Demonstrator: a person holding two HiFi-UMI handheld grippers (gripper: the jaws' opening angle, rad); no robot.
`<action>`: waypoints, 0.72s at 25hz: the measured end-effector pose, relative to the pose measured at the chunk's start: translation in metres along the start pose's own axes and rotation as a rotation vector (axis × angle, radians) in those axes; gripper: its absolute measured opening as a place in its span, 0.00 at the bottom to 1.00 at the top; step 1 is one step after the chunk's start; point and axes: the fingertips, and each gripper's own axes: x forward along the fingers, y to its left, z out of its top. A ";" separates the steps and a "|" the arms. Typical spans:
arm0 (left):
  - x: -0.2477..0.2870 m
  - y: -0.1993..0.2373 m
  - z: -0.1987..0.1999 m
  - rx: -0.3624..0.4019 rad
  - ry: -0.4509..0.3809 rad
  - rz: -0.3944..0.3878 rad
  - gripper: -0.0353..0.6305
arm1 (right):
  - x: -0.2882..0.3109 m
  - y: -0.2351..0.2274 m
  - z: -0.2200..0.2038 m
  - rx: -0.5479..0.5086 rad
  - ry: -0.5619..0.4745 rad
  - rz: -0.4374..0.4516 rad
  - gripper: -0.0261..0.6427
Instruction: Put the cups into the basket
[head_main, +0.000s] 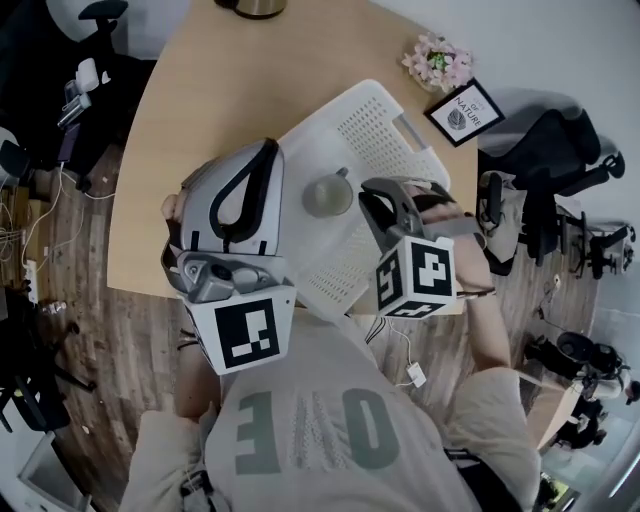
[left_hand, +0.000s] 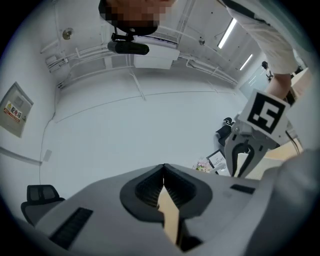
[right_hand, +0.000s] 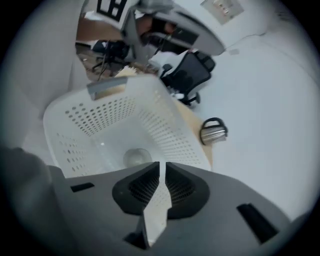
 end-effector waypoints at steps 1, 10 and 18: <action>0.002 -0.005 0.007 0.006 -0.003 -0.009 0.07 | -0.014 -0.013 -0.001 0.075 -0.041 -0.077 0.07; 0.028 -0.039 0.063 0.068 -0.083 -0.108 0.07 | -0.127 -0.072 -0.016 0.761 -0.466 -0.662 0.04; 0.018 -0.077 0.094 0.142 -0.139 -0.199 0.07 | -0.153 -0.066 -0.023 0.999 -0.655 -0.744 0.03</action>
